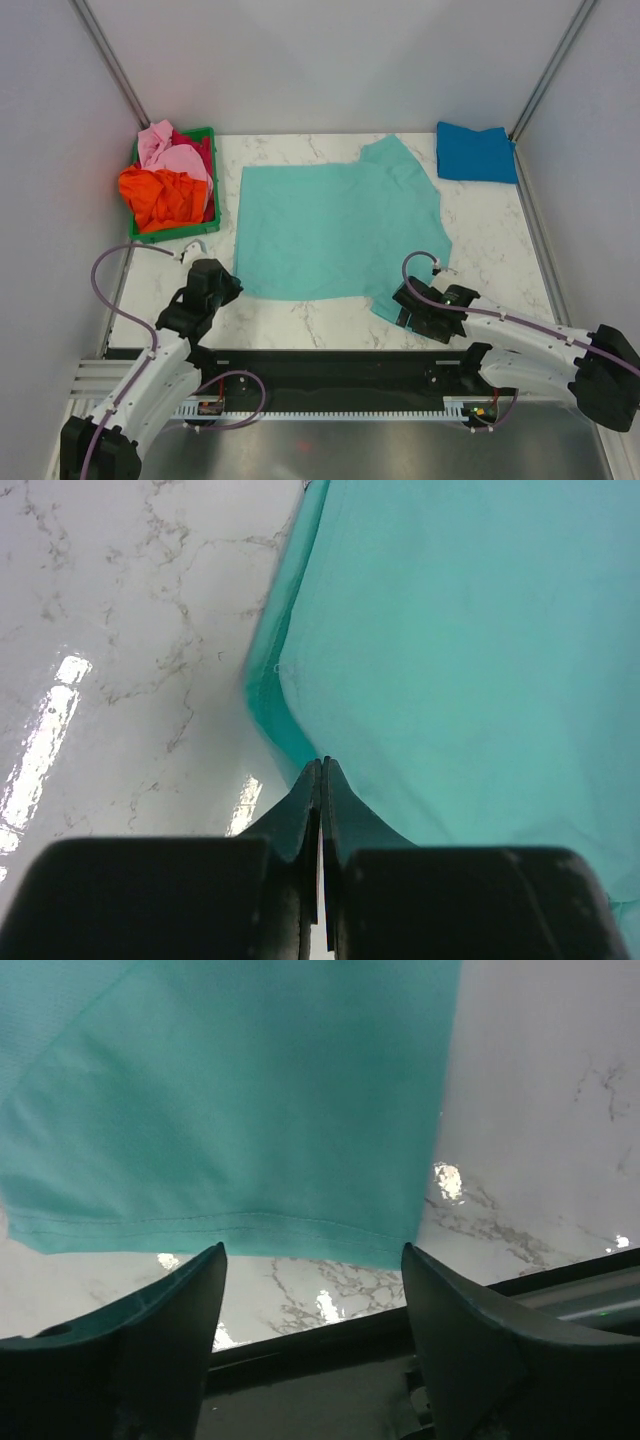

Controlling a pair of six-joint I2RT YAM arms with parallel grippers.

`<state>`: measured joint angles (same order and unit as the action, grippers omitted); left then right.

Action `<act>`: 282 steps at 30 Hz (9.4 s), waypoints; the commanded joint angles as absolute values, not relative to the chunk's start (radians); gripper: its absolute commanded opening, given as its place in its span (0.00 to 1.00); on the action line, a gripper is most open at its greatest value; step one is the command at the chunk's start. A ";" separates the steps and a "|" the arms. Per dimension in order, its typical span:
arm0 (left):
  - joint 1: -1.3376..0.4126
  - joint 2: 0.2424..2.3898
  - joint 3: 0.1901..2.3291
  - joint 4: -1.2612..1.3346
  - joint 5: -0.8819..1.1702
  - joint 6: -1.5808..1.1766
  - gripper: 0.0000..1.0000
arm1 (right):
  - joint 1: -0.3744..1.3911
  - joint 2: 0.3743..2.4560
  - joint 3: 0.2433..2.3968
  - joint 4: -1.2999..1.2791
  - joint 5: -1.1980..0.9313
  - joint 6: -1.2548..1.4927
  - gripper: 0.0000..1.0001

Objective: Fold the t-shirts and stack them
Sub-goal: Fold the tshirt

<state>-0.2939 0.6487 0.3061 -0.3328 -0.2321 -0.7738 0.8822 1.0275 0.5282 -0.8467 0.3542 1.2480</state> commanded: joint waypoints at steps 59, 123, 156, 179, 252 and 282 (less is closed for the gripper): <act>-0.249 1.038 0.741 -0.489 -0.238 -0.693 0.02 | 0.503 1.259 1.038 -0.566 0.483 0.680 0.00; -0.124 1.277 0.867 -0.499 0.061 -0.597 0.75 | 0.149 1.427 0.865 -0.264 -0.077 0.617 0.82; -0.087 1.400 0.572 -0.005 -0.071 -0.750 0.30 | -0.109 1.597 0.670 -0.043 -0.192 0.604 0.16; -0.071 0.784 0.594 -0.547 0.024 -0.739 0.02 | -0.166 0.944 0.563 -0.509 -0.098 0.679 0.00; 0.034 0.538 0.827 -0.723 0.137 -0.468 0.78 | 0.198 2.625 2.339 -0.531 0.176 0.255 0.10; -0.069 2.015 1.633 -0.610 -0.035 -0.463 0.64 | 0.236 1.844 1.442 -0.298 0.003 0.291 0.00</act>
<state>-0.0681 1.9667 1.5299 -0.6025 0.0322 -0.4835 0.2375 1.9270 1.4849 -0.3439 0.0559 0.2661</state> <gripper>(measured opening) 0.640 0.010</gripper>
